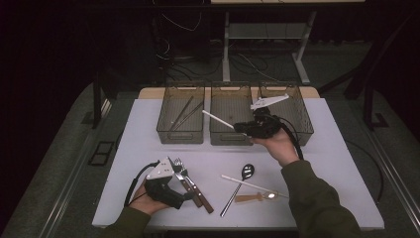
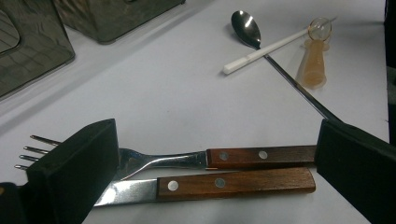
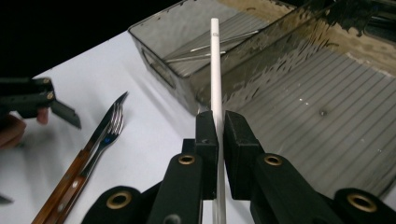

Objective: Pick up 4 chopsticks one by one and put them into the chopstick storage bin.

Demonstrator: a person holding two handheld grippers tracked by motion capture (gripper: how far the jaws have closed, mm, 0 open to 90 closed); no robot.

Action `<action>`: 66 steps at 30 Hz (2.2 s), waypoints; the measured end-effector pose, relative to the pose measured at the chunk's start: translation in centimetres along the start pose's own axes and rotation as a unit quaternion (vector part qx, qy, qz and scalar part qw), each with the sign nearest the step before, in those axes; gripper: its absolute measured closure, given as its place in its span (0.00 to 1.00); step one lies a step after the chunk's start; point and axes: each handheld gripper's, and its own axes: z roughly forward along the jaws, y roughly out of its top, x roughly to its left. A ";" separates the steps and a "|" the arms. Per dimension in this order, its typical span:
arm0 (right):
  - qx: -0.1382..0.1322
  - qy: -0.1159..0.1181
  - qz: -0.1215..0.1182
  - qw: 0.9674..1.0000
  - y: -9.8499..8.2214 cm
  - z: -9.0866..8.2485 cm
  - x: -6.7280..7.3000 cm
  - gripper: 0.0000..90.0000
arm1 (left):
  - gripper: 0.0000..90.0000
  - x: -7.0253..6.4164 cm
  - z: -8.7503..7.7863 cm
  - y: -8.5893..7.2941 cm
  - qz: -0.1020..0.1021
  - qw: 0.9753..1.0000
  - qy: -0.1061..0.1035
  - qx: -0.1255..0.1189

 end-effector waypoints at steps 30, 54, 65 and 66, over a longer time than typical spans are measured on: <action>0.025 -0.029 0.001 0.999 8.0 10.4 1.6 0.94 | 0.00 0.0 -0.1 0.1 0.007 1.000 -0.005 -0.008; 0.059 -0.065 0.032 0.996 10.0 18.2 1.2 0.94 | 0.00 0.1 -0.1 0.3 0.010 1.000 -0.011 -0.011; 0.061 -0.081 0.041 0.994 10.3 19.9 1.5 0.79 | 0.00 0.1 -0.1 0.3 0.014 1.000 -0.013 -0.014; 0.058 -0.080 0.041 0.994 10.4 19.7 1.5 0.76 | 0.00 0.1 -0.1 0.3 0.013 1.000 -0.013 -0.015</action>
